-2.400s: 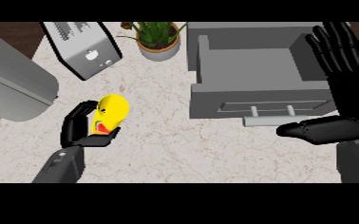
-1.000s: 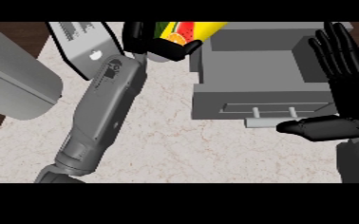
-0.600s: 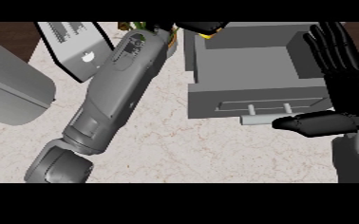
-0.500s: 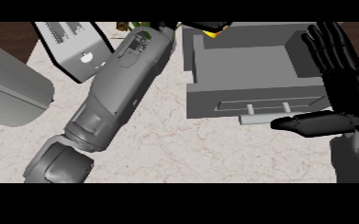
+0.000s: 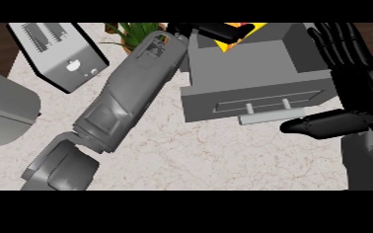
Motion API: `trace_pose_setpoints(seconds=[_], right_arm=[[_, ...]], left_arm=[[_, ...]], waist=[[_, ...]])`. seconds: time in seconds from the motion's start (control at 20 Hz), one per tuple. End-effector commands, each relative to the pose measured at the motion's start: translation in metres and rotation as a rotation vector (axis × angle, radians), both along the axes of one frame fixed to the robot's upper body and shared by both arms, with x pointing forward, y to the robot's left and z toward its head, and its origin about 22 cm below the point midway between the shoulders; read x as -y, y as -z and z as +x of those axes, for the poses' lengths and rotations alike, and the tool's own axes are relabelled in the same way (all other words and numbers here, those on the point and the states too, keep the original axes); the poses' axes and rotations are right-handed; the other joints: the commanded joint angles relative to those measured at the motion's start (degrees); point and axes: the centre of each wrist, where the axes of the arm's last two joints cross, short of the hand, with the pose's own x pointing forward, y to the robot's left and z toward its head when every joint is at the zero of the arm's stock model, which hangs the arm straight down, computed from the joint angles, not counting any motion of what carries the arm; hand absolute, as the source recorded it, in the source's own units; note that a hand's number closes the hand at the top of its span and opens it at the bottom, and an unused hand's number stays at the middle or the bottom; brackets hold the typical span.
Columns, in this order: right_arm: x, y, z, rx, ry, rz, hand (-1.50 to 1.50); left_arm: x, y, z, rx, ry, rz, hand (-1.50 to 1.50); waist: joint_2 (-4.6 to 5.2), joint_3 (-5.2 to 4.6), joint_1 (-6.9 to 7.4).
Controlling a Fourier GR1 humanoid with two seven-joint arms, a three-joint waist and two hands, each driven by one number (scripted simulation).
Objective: Pick up the cup, place it into the drawer and close the drawer
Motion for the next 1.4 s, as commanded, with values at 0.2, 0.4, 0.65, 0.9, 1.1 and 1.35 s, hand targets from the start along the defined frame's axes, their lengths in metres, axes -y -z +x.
trace_pose_setpoints(seconds=[0.2,0.4,0.65,0.9,1.1,1.35], right_arm=[[-0.015,-0.005,0.009,0.027,-0.083,0.000,-1.50],[-0.028,-0.003,0.006,0.020,-0.166,-0.008,-1.50],[-0.048,-0.010,0.009,0.018,-0.418,-0.013,1.50],[-0.050,0.002,0.008,-0.095,-0.610,-0.130,1.50],[-0.055,0.003,-0.001,-0.179,-0.630,-0.434,1.50],[-0.046,0.004,-0.010,-0.188,-0.474,-0.654,-1.50]], left_arm=[[-0.008,0.032,-0.003,-0.065,0.032,0.102,-1.50],[-0.008,0.031,-0.005,-0.049,0.033,-0.018,-1.50],[-0.013,0.040,-0.008,-0.010,0.064,-0.187,-1.50],[-0.010,0.032,-0.009,0.073,0.045,-0.318,-1.50],[-0.008,0.024,-0.007,0.083,0.008,-0.353,-1.50],[-0.011,0.031,-0.006,0.067,-0.024,-0.367,-1.50]], waist=[[1.41,0.05,-4.67],[1.30,-0.04,-5.33],[1.51,-0.15,-5.26],[0.79,-0.14,-4.01],[-0.06,-0.19,-1.54],[-0.65,-0.12,1.70]])
